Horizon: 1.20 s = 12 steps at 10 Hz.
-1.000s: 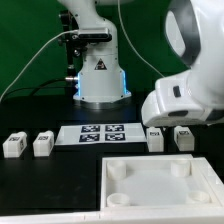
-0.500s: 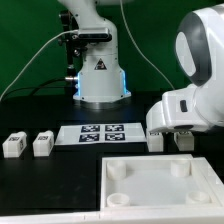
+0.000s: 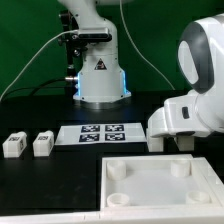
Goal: Assemble one leg
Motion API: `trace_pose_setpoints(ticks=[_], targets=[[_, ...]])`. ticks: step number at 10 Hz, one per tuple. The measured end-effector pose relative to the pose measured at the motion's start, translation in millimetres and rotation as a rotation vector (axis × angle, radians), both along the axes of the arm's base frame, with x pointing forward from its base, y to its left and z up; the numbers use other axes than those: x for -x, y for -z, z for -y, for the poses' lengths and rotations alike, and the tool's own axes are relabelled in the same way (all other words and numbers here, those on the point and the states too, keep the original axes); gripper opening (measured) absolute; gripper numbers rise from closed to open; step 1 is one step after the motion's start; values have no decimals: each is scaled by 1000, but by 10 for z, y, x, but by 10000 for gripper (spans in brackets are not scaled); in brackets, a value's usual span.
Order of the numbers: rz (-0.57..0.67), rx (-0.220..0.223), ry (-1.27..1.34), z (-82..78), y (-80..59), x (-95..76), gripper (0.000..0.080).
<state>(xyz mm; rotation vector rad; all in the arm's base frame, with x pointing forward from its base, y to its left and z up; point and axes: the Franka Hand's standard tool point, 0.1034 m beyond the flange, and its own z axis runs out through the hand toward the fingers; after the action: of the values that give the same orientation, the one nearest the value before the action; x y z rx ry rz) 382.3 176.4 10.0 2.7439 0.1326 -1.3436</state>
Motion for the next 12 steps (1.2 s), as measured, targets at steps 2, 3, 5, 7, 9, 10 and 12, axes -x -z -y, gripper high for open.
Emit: trace_pose_setpoints(ticks=[2,3,5,7,9,10,12], targets=[[0,0,0,1,0,-1,399],[0,0,0,1,0,-1,399],[0,0,0,1,0,0,290],[0,0,0,1,0,0,290],[0,0,0,1,0,0,290],[0,0,0,1,0,-1,290],[3,-28,-14,79,-168,-142,291]])
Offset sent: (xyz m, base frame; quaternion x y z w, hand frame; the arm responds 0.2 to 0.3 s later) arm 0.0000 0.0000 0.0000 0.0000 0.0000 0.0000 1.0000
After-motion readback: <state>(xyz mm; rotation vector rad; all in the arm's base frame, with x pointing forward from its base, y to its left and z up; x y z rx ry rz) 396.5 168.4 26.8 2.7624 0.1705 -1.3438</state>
